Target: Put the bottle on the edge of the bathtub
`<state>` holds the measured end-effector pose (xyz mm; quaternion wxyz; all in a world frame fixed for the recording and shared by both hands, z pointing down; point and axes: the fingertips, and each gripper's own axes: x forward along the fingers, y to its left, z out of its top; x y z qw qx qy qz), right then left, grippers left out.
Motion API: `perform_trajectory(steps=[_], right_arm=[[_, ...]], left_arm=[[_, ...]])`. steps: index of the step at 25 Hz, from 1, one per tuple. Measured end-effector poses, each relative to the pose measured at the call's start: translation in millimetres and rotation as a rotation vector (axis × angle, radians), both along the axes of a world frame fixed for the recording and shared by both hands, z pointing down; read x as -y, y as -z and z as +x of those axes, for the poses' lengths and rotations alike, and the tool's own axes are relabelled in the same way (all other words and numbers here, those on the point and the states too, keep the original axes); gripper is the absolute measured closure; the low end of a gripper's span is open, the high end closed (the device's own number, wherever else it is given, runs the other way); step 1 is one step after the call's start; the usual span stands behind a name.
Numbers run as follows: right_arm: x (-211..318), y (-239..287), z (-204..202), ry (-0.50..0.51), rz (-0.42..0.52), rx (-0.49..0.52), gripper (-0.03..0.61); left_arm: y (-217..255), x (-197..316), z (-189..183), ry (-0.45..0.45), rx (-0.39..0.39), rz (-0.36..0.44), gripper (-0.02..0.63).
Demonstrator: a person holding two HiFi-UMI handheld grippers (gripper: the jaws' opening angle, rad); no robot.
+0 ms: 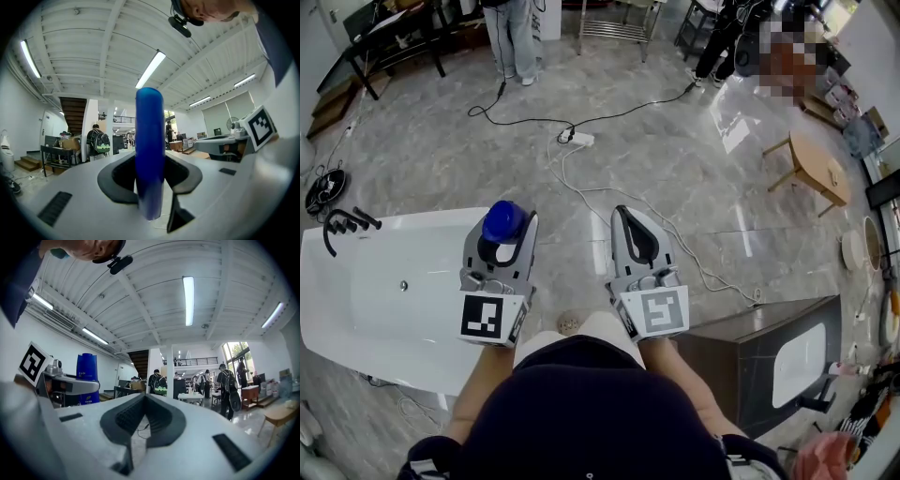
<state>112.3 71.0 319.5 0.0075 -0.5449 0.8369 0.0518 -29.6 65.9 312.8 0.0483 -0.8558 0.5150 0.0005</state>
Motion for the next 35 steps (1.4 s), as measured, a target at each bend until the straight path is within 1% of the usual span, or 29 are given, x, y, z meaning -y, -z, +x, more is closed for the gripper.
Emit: perform_trajectory(steps=[8, 14, 18, 26, 30, 35], right_arm=[[30.9, -1.1, -1.9, 0.007, -0.012, -0.008, 0.578], [75.7, -2.9, -6.7, 0.043, 0.011, 0.002, 0.578], [121.6, -0.1, -9.1, 0.078, 0.024, 0.0, 0.578], [233.2, 10.6, 17.2, 0.119, 0.017, 0.001, 0.578], [286.5, 21.2, 21.2, 0.156, 0.037, -0.003, 0.578], [340.9, 19.3, 26.4, 0.203, 0.041, -0.005, 0.578]], left_arm=[[-5.8, 27.6, -3.0, 0.008, -0.009, -0.021, 0.465], [-11.0, 64.3, -5.2, 0.037, -0.004, -0.017, 0.465], [-8.8, 106.8, -4.3, 0.061, 0.001, -0.01, 0.465], [8.0, 209.5, 21.6, 0.104, 0.0, 0.008, 0.465], [17.9, 255.9, 28.3, 0.136, 0.002, 0.016, 0.465], [19.4, 305.7, 36.1, 0.178, 0.0, 0.027, 0.465]])
